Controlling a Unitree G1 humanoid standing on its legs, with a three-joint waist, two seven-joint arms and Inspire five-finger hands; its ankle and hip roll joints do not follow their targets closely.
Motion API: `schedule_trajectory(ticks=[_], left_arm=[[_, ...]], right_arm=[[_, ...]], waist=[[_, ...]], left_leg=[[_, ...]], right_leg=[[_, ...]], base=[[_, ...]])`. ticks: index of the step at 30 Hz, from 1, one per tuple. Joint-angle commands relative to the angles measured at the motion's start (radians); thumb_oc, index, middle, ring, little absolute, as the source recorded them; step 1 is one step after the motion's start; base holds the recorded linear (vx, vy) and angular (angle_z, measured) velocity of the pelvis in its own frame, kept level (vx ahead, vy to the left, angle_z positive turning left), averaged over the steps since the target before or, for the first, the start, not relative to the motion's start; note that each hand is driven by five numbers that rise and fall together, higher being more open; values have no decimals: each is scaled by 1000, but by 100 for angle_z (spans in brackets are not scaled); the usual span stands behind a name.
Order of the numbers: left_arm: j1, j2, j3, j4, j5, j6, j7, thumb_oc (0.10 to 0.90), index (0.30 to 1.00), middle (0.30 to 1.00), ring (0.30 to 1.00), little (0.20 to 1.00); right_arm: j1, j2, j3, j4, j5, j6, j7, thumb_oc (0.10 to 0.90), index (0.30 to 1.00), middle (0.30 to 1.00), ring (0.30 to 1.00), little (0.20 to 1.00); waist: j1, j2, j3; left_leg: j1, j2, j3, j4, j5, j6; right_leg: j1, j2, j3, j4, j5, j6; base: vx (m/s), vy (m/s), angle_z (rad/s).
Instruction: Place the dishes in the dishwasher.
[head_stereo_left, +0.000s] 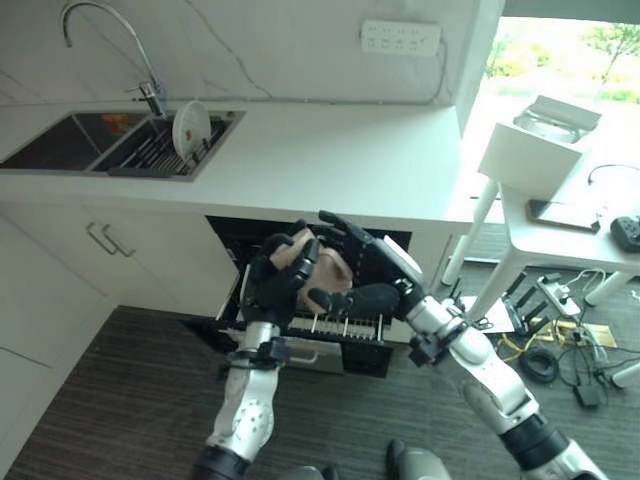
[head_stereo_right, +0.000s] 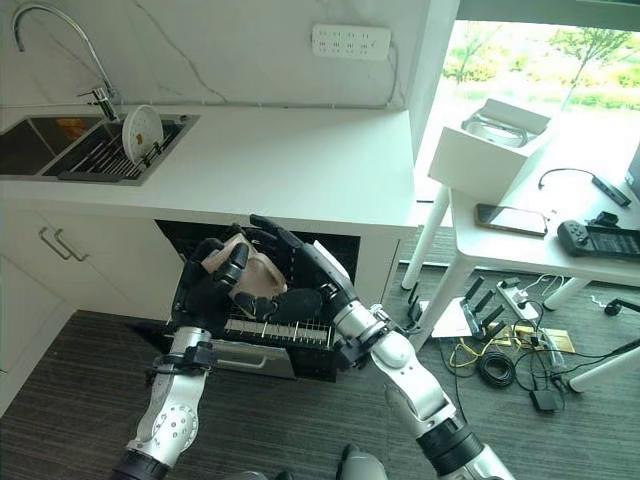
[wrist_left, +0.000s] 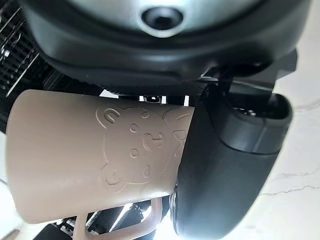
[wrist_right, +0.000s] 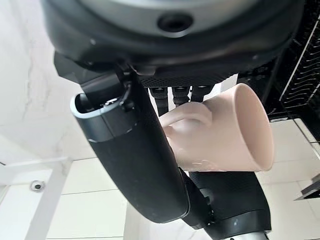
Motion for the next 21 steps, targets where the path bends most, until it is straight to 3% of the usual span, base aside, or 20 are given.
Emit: schedule_trajectory(ticks=[1, 9, 14, 21], left_arm=[[-137, 43, -49, -82, 124, -151, -47, 400, 300, 300, 300, 300], [-156, 57, -47, -74, 198, -183, 12, 400, 300, 300, 300, 300], [-164, 54, -40, -70, 196, -211, 45, 400, 300, 300, 300, 300], [-167, 50, -40, -83, 199, -213, 59, 400, 300, 300, 300, 300]], right_arm=[[-108, 52, 1, 27, 53, -41, -1, 800, 900, 900, 900, 900], [-98, 60, 9, 52, 47, 0, -26, 800, 900, 900, 900, 900], [-86, 71, 9, 60, 51, -21, -79, 800, 900, 900, 900, 900], [-78, 82, 15, 56, 52, -9, -72, 800, 900, 900, 900, 900]], waist=[[23, -46, -73], [21, -45, -68], [16, -44, -66], [16, -43, -62]], left_leg=[[-23, 44, -23, 85, -146, -24], [-22, 43, -24, 85, -144, -23], [-23, 44, -22, 85, -143, -24], [-24, 42, -21, 85, -143, -22]], right_leg=[[83, -84, -11, -39, -85, 123], [83, -84, -11, -39, -83, 124], [81, -82, -9, -39, -83, 124], [80, -82, -9, -39, -84, 124]], base=[[-1, 6, 7], [-1, 1, 1], [0, 0, 0], [0, 0, 0]])
